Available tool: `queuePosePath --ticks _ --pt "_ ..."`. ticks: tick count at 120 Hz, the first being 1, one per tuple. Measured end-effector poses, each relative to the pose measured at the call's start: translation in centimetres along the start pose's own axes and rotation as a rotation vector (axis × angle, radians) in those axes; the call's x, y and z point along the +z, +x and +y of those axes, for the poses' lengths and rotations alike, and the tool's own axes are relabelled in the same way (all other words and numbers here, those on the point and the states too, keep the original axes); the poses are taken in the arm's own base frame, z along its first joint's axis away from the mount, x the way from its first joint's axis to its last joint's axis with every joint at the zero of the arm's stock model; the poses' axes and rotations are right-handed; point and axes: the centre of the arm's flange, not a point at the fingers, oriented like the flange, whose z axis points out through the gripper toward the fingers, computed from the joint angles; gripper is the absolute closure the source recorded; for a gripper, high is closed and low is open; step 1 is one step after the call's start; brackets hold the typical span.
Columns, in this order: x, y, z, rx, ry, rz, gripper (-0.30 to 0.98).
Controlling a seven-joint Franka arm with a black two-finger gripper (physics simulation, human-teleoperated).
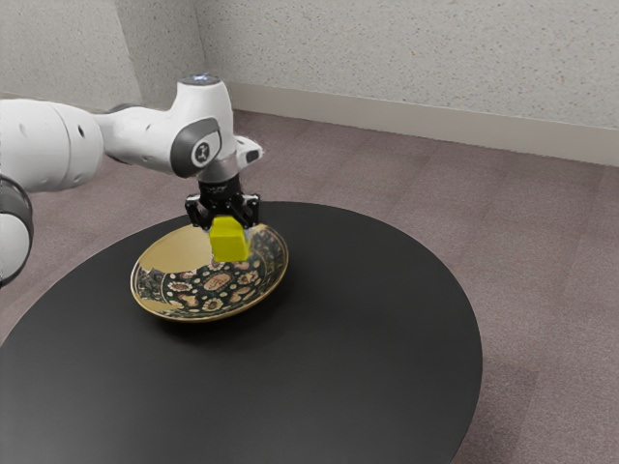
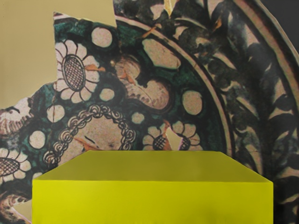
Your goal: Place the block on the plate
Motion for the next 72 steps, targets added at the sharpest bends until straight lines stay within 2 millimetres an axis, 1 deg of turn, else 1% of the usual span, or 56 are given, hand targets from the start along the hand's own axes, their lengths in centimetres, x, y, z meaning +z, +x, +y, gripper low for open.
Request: queuePosePath --ticks 5,21,27,35,52,61,72 --pt "1.0 0.5 -0.9 -0.005 0.002 -0.013 0.28" --pt "3.7 1.2 -2.3 -0.002 0.003 -0.051 0.28" --pt "4.2 1.3 -2.5 0.004 0.002 -0.058 0.28" --pt "4.2 1.3 -2.5 0.013 -0.003 -0.059 0.21" --pt "3.0 1.3 -2.5 0.034 -0.014 -0.043 0.11" --pt "1.4 1.0 -2.2 0.051 -0.022 -0.025 0.08" --pt "-1.5 0.0 -0.4 0.094 -0.033 0.009 0.05"
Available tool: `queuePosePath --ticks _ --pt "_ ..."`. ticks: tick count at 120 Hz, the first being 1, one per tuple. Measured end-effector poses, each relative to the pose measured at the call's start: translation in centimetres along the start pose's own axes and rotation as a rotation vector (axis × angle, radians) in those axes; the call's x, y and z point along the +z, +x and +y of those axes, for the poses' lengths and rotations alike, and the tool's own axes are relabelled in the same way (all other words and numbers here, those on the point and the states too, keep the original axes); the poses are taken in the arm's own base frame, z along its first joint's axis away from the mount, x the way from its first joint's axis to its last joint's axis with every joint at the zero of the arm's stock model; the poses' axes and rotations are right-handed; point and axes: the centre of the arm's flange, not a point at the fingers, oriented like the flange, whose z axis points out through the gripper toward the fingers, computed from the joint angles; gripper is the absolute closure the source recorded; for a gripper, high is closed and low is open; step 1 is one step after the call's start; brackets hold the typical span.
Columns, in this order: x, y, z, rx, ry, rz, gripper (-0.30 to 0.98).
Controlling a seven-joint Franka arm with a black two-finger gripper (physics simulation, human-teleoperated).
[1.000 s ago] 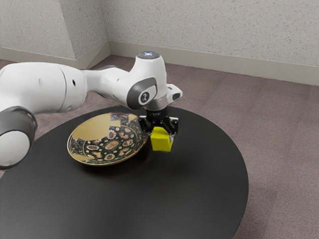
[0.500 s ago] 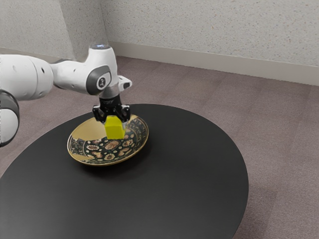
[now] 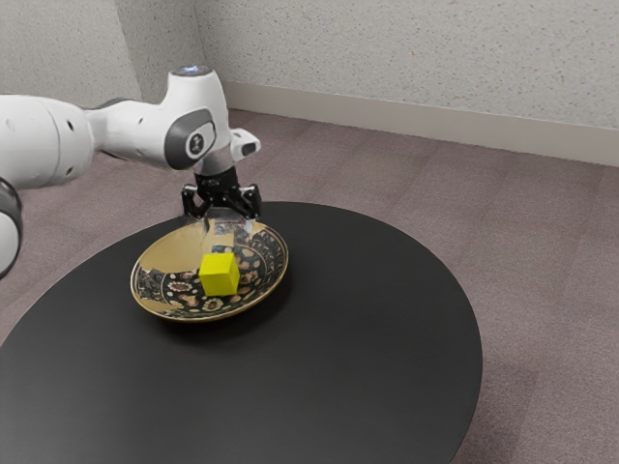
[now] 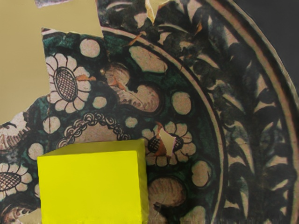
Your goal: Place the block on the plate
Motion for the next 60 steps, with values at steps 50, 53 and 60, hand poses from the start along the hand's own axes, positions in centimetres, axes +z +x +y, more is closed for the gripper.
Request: queuePosePath --ticks 50,53,60 --pt "-13.9 -7.4 3.7 0.183 0.006 0.104 0.01" --pt "-14.5 -7.8 3.7 0.19 0.008 0.105 0.01" --pt "-15.7 -8.8 3.5 0.201 0.012 0.105 0.0"
